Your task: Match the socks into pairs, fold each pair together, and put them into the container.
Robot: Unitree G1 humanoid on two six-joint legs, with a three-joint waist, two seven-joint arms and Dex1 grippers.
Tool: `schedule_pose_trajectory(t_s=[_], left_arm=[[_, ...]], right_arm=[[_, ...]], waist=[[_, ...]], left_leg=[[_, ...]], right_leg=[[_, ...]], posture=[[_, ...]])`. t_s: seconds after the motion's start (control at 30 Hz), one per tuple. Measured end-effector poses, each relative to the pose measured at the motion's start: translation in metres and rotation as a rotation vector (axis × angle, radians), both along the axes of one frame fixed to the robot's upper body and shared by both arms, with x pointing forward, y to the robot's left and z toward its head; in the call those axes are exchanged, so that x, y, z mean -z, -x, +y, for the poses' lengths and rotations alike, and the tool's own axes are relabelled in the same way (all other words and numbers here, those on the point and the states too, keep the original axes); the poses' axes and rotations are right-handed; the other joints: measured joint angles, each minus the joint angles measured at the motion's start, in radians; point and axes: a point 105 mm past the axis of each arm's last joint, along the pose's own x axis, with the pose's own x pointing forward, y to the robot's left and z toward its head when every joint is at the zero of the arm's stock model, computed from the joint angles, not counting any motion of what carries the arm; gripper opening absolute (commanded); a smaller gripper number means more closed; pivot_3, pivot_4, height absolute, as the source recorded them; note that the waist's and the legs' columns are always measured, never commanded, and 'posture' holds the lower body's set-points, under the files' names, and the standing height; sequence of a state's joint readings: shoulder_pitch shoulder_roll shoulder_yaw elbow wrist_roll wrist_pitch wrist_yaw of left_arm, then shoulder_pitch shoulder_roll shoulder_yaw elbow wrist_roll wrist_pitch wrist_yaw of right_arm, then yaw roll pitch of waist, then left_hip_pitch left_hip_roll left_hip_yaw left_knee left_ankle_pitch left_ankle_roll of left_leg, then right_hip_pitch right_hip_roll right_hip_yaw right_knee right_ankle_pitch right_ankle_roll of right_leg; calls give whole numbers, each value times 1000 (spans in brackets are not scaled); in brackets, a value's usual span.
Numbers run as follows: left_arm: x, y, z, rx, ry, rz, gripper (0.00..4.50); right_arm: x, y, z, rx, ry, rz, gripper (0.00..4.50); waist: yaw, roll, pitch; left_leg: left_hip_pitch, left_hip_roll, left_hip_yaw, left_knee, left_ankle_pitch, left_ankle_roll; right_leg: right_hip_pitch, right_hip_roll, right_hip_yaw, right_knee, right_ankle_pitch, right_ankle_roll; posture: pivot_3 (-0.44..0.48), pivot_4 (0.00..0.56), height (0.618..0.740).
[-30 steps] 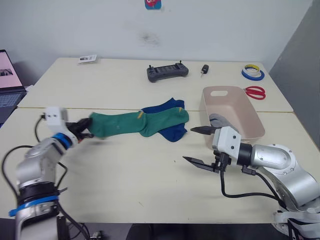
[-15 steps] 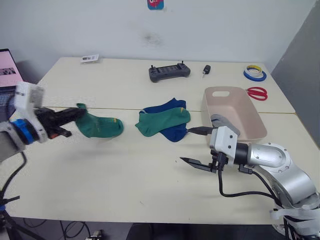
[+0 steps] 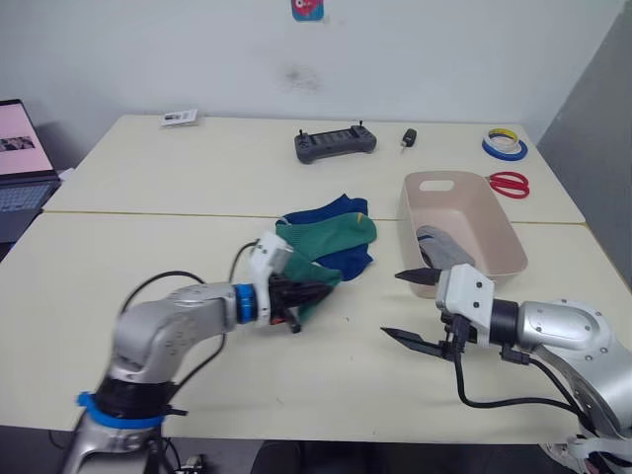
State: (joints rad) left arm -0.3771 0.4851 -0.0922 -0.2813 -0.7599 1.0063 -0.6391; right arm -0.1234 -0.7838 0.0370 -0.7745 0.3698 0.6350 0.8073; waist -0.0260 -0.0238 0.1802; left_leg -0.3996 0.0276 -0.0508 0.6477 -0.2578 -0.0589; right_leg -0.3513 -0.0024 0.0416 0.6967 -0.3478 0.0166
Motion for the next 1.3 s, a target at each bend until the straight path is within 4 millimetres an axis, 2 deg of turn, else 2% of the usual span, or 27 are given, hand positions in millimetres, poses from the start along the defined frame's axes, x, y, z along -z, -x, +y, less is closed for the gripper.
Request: schedule_pose_trajectory(t_s=[0.03,0.07,0.17,0.27,0.33,0.47,0.53,0.67,0.73,0.87,0.93,1.07,1.17,1.23,1.3], left_arm=[[2,0,-4,15,-4,0,494],[2,0,-7,27,-4,-6,672],[-3,1,-16,63,6,-43,1574],[-3,1,-16,70,-1,-57,2520],[-6,2,-8,84,-23,-74,3125],[-29,-7,28,31,-46,-180,4398],[-39,-19,51,-49,-70,-252,4398],[-32,-42,96,-226,-123,-245,4398],[-26,-53,110,-311,-120,-217,4398],[-13,-73,126,-455,-110,-164,4398],[-4,-77,126,-474,-122,-141,4398],[12,-79,111,-422,-153,-99,4398],[15,-86,102,-391,-174,-106,3804],[15,-89,99,-382,-179,-117,3130],[15,-89,100,-376,-178,-119,2713]], right_arm=[[-1,1,-1,7,-1,-1,4500],[0,2,-3,18,3,2,4500],[2,2,-4,37,8,9,4500],[2,2,-4,47,10,5,4500],[2,2,-5,56,9,5,4500],[5,0,-5,91,-11,18,4500],[9,2,-4,102,-22,35,4500],[14,5,4,98,-44,52,4500],[16,4,8,102,-48,45,4500],[13,0,14,115,-68,20,4500],[12,0,18,110,-82,16,4500],[12,0,18,113,-82,15,4500],[12,0,18,113,-81,14,4500],[12,0,18,116,-81,14,4500],[13,0,17,122,-79,17,4500]], waist=[[-1,0,0],[-2,0,0],[-3,0,0],[-4,0,0],[-4,0,0],[-4,0,0],[-3,0,0],[-3,0,0],[-3,0,0],[-2,0,0],[-3,0,0],[-2,0,0],[-2,0,0],[-4,0,0],[-6,0,0]], left_leg=[[0,0,0,0,0,0],[0,0,0,0,0,0],[1,0,0,0,0,0],[1,0,0,0,0,0],[1,1,0,0,0,0],[1,1,-1,-1,0,0],[1,1,0,-1,0,0],[1,0,-1,-1,0,0],[0,0,-1,0,0,0],[0,0,-1,0,0,0],[0,0,-1,0,0,0],[0,0,-1,0,0,0],[0,0,-1,0,0,0],[0,1,-1,0,0,0],[0,1,-1,0,0,0]], right_leg=[[0,0,0,0,0,0],[0,0,0,0,0,0],[0,0,0,0,0,0],[0,0,0,0,0,0],[0,0,0,0,0,0],[0,0,0,0,0,0],[0,0,0,0,0,0],[0,0,-1,0,0,0],[0,0,-1,0,0,0],[-1,0,-1,0,0,0],[-1,0,-1,0,0,0],[-1,0,-1,0,0,0],[-1,0,-1,1,0,0],[-1,0,-1,1,0,0],[-1,0,-1,1,0,0]], posture=[[0,150,740],[0,150,740],[0,150,740],[0,150,740],[0,150,740],[0,150,740],[0,150,740],[0,150,740],[0,150,740],[0,150,740],[0,150,740],[0,150,740],[0,150,740],[0,150,740],[0,150,740]])
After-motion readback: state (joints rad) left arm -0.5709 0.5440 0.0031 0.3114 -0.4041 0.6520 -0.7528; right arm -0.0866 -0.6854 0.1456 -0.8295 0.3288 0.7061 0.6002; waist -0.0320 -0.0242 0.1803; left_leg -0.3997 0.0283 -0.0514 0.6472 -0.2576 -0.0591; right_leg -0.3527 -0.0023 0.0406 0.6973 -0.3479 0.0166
